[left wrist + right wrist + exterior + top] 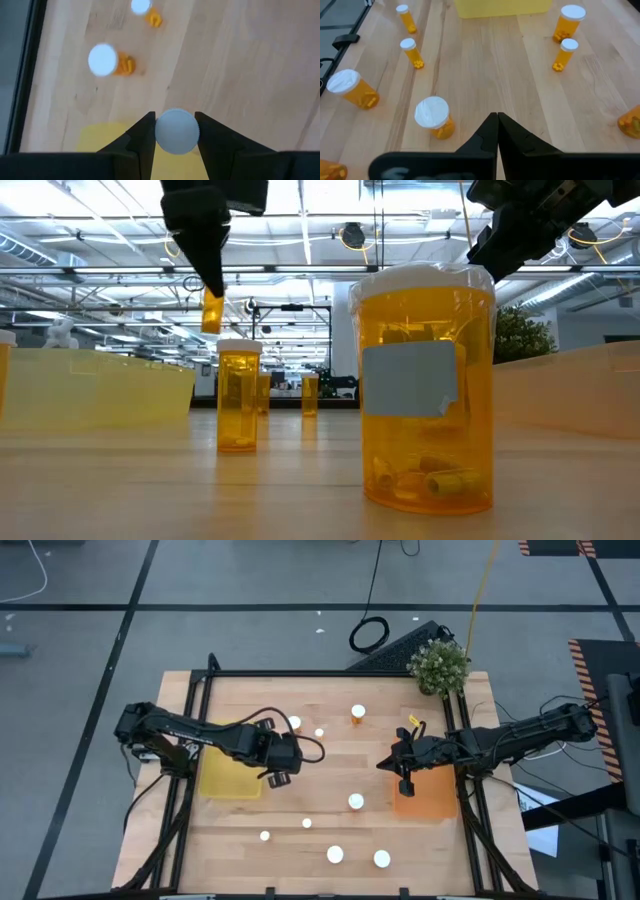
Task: Pick and place medicine bottles into bin by pill shape (circle, oval)
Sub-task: Put the small orange pill bottle into the yellow bin
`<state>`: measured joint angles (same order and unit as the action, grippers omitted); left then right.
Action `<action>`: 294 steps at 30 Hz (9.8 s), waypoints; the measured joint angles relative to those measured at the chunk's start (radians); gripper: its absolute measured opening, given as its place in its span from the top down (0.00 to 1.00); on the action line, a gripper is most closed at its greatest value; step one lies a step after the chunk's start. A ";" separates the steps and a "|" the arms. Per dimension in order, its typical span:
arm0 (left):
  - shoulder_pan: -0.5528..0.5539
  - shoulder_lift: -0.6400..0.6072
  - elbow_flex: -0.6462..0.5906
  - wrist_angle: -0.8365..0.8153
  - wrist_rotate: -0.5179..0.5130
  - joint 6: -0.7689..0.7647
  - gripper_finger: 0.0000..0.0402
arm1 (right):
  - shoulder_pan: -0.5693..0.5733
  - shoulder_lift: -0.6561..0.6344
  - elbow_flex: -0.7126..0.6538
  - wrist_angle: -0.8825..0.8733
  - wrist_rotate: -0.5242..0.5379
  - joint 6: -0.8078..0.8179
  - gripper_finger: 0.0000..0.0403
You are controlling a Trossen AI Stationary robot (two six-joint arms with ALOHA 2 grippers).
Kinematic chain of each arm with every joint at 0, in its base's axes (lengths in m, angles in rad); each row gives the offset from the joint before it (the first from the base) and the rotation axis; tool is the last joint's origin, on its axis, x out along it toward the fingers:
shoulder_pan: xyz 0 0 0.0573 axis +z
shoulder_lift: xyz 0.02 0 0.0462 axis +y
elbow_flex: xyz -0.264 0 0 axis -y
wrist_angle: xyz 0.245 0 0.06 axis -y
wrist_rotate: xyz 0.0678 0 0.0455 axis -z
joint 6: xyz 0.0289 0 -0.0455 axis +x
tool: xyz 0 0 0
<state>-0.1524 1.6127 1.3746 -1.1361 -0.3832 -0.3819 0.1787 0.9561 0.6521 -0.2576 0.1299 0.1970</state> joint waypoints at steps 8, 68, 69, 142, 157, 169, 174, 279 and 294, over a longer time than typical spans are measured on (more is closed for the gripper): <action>-0.001 -0.083 -0.015 -0.111 -0.068 -0.075 0.67 | 0.000 0.000 0.000 0.002 0.000 0.000 1.00; 0.311 -0.451 -0.732 0.437 0.103 0.034 0.67 | 0.000 0.000 -0.080 0.203 0.005 -0.033 1.00; 0.311 -0.451 -0.732 0.436 0.103 0.039 0.67 | 0.000 0.000 -0.080 0.203 0.005 -0.033 1.00; 0.222 -0.392 -0.432 0.481 0.006 0.104 0.44 | 0.000 0.000 -0.080 0.193 0.004 -0.045 1.00; 0.257 -0.177 -0.345 0.682 0.133 0.321 0.44 | -0.005 0.000 -0.081 0.175 0.010 -0.049 1.00; 0.325 0.080 -0.131 0.667 0.304 0.475 0.44 | -0.008 0.000 -0.080 0.162 0.004 -0.045 1.00; 0.360 0.113 -0.130 0.670 0.339 0.494 0.44 | -0.008 0.000 -0.080 0.159 0.001 -0.047 1.00; 0.153 -0.184 -0.132 0.229 0.189 0.242 0.69 | -0.007 0.000 -0.080 0.173 0.000 -0.053 1.00; 0.042 -0.283 -0.239 0.026 0.068 -0.013 0.69 | -0.007 0.000 -0.080 0.179 0.000 -0.041 1.00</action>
<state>-0.1108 1.3295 1.1359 -1.1101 -0.3155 -0.3946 0.1719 0.9558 0.5724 -0.0788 0.1295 0.1560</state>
